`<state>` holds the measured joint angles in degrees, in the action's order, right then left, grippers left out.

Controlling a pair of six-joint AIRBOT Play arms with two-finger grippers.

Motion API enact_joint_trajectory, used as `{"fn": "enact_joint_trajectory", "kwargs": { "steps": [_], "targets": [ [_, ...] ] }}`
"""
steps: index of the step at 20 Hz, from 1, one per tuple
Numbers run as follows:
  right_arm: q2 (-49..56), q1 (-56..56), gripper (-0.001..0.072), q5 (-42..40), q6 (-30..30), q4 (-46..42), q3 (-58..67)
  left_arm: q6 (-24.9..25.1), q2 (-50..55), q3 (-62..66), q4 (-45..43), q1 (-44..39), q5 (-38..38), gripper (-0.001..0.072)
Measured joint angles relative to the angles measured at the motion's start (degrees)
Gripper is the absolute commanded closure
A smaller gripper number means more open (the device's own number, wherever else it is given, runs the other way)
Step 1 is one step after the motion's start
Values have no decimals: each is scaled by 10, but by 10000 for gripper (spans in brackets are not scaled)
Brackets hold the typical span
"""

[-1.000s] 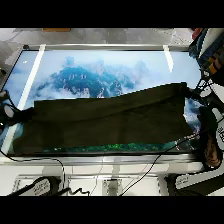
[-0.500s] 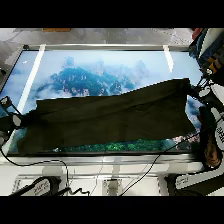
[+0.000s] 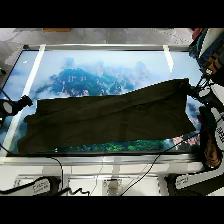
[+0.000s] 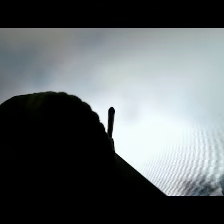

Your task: Fold the clothes and pants, and hang the long-sleeved shirts on hangers.

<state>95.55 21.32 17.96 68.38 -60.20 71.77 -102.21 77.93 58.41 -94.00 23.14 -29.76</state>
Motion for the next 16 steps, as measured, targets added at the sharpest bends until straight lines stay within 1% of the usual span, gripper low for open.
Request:
{"fn": "enact_joint_trajectory", "kwargs": {
  "steps": [2, 4, 6, 8, 9, 10, 11, 12, 13, 14, 15, 16],
  "targets": [
    [0, 0, 676, 3, 0, -1, 0, 37, 45, 46, 23, -3, -53, 4],
    [0, 0, 676, 4, 0, -1, 0, 76, 86, 80, 64, -5, -85, 5],
    [0, 0, 676, 5, 0, -1, 0, 112, 120, 104, 104, -7, -102, 7],
    [0, 0, 676, 8, 0, -1, 0, 136, 147, 118, 132, -9, -110, 22],
    [0, 0, 676, 9, 0, -1, 0, 144, 156, 122, 142, -11, -110, 83],
    [0, 0, 676, 9, 0, -1, 0, 154, 164, 125, 149, -13, -106, 109],
    [0, 0, 676, 10, 0, -1, 0, 162, 171, 128, 154, -16, -97, 110],
    [0, 0, 676, 12, 0, -1, 0, 168, 176, 129, 159, -19, -84, 126],
    [0, 0, 676, 13, 0, -1, 0, 172, 180, 131, 162, -23, -71, 252],
    [0, 0, 676, 15, 0, -1, 0, 176, 184, 131, 164, -26, -57, 400],
    [0, 0, 676, 16, 0, -1, 0, 179, 186, 132, 165, -30, -43, 465],
    [0, 0, 676, 17, 0, -1, 0, 182, 188, 133, 167, -34, -27, 493]
  ]
}}
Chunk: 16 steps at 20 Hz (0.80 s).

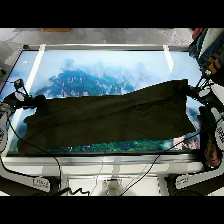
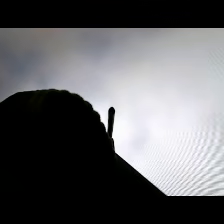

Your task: Fold the clothes and pants, and hang the long-sleeved shirts on hangers.

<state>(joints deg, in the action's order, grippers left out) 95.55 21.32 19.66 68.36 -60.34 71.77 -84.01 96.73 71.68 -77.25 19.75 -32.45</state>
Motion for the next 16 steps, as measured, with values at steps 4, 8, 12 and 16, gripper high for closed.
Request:
{"fn": "enact_joint_trajectory", "kwargs": {
  "steps": [4, 8, 12, 16],
  "targets": [
    [0, 0, 676, 3, 0, 0, 0, 3, 7, 1, 3, -8, 49, 697],
    [0, 0, 676, 5, 0, 0, 0, 4, 10, 12, 4, -12, 86, 698],
    [0, 0, 676, -5, 0, 0, 0, 4, 10, 35, 4, -13, 134, 698],
    [0, 0, 676, -28, 0, 0, 0, 5, 10, 43, 3, -13, 196, 699]
  ]
}}
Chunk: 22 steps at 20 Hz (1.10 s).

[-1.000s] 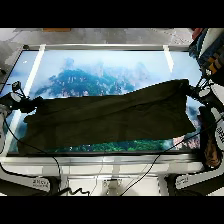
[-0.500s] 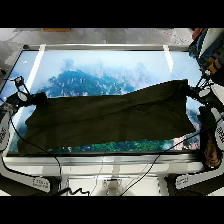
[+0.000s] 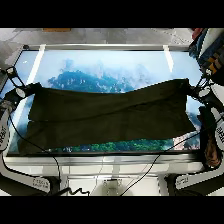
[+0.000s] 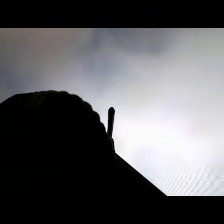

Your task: Fold the clothes and pants, and hang the long-sleeved shirts on hangers.

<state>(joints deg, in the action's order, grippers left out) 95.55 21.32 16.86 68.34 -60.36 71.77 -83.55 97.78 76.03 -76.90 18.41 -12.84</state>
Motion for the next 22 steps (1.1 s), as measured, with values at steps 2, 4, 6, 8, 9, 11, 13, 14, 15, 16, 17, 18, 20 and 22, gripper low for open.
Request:
{"fn": "enact_joint_trajectory", "kwargs": {
  "steps": [2, 4, 6, 8, 9, 11, 13, 14, 15, 16, 17, 18, 20, 22],
  "targets": [
    [0, 0, 676, -11, 0, 0, 0, -2, 0, 1, 0, 0, 31, 699],
    [0, 0, 676, -22, 0, 0, 0, -23, 0, 2, 3, 1, 68, 699],
    [0, 0, 676, -34, 0, 0, 0, -54, 1, 2, 7, 1, 104, 698],
    [0, 0, 676, -43, 0, 0, 0, -79, 1, 3, 8, 1, 135, 697],
    [0, 0, 676, -51, 0, 0, 0, -85, 1, 3, 9, 2, 150, 697],
    [3, 0, 676, -62, 0, 0, 0, -95, 1, 3, 11, 2, 165, 697],
    [8, 0, 676, -70, 0, 0, 0, -101, 2, 3, 11, 2, 182, 697],
    [11, 0, 676, -71, 0, 0, 0, -104, 3, 3, 11, 2, 187, 697],
    [14, -1, 676, -74, 0, 0, 0, -105, 4, 3, 12, 1, 191, 697],
    [17, -3, 675, -75, 0, 0, 0, -106, 6, 3, 11, 0, 193, 697],
    [20, -4, 622, -75, 0, 0, 0, -106, 9, 3, 11, -2, 195, 697],
    [23, -6, 406, -77, 0, 1, 0, -106, 10, 3, 11, -5, 196, 693],
    [26, -9, 9, -81, 0, 1, 0, -106, 13, 3, 11, -11, 195, 413],
    [27, -9, 11, -84, 0, 1, 1, -108, 13, 3, 11, -18, 186, -6]
  ]
}}
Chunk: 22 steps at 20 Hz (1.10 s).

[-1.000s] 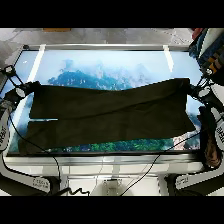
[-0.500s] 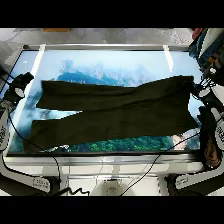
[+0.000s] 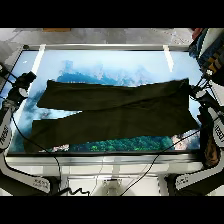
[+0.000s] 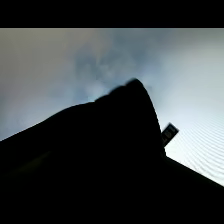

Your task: Fold the clothes and pants, and hang the long-sleeved shirts on hangers.

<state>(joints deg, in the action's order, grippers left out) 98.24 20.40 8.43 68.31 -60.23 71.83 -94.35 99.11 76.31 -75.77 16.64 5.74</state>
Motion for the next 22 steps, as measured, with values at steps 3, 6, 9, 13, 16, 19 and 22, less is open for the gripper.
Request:
{"fn": "enact_joint_trajectory", "kwargs": {
  "steps": [3, 6, 9, 13, 16, 19, 22],
  "targets": [
    [-2, 0, 33, 14, 0, 0, 8, 0, -6, 0, 0, -10, -34, 4],
    [-25, 8, 317, 53, 0, -7, 17, 0, -31, 0, -1, -14, -131, 131],
    [-69, 29, 676, 110, 0, -26, 20, 4, -73, 0, -21, -7, -266, 699],
    [-148, 74, 676, 217, 0, -51, 22, 63, -143, 0, -66, 16, -441, 698],
    [-197, 119, 677, 325, 0, -69, 22, 143, -189, -3, -82, 52, -564, 698],
    [-221, 172, 677, 459, 0, -82, 19, 199, -225, -25, -72, 115, -677, 698],
    [-231, 228, 678, 586, 0, -87, -3, 254, -272, -92, -9, 204, -742, 699]
  ]
}}
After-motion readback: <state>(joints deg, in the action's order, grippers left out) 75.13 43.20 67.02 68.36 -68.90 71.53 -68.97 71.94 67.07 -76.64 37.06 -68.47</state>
